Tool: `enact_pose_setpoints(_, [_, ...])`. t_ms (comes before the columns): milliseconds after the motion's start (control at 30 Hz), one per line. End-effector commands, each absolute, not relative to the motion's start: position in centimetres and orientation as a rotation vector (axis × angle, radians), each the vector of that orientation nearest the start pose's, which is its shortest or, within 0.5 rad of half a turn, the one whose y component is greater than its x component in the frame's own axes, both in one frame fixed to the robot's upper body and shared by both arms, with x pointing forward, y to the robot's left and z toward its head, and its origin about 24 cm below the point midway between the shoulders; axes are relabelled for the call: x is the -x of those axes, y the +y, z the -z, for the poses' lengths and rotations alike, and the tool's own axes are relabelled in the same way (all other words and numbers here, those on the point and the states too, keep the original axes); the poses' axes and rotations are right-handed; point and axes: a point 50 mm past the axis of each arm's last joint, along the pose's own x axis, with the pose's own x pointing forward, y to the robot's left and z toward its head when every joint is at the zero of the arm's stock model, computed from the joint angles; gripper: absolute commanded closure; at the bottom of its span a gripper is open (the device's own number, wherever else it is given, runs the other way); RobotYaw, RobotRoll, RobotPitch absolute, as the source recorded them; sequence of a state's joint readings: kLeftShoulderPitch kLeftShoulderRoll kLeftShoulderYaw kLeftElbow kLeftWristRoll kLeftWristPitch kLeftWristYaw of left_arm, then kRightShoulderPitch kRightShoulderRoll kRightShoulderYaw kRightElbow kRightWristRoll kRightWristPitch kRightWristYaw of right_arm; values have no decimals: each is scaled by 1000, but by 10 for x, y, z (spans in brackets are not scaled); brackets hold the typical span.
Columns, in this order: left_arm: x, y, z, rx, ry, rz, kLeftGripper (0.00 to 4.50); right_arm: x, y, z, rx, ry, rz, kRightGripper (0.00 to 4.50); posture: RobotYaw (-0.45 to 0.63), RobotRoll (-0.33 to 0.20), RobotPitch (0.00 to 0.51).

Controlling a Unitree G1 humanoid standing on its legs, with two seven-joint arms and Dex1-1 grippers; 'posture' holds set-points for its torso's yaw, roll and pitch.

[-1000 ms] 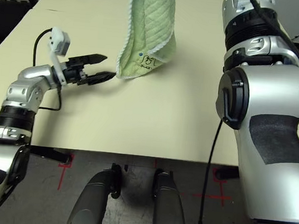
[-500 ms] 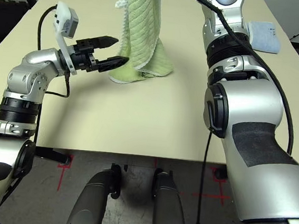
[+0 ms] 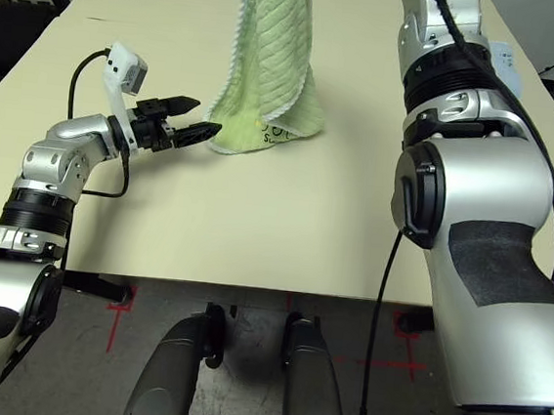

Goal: Fold the towel and set it aside.

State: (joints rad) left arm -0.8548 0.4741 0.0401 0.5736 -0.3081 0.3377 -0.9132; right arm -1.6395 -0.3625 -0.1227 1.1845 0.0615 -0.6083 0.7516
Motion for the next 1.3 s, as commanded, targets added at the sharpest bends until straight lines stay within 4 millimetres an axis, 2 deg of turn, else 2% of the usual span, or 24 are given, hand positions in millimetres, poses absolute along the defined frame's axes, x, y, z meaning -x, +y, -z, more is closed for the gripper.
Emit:
enact_pose_setpoints(33, [-376,193,-168,-68,105,804,0,-357,-119,-422,515,-1053,-667,4471,4,0,200])
enact_pose_setpoints(433, [-363,197,-160,-65,222,908,0,-358,-120,-422,512,-1047,-664,4471,-2,0,203])
enact_pose_setpoints(967, [-375,185,-168,16,192,885,0,-359,-122,-420,512,-1038,-664,4471,-12,0,203])
enact_pose_setpoints(1300, [-372,189,-164,-10,227,901,0,-360,-122,-418,507,-1034,-667,4471,-10,0,204])
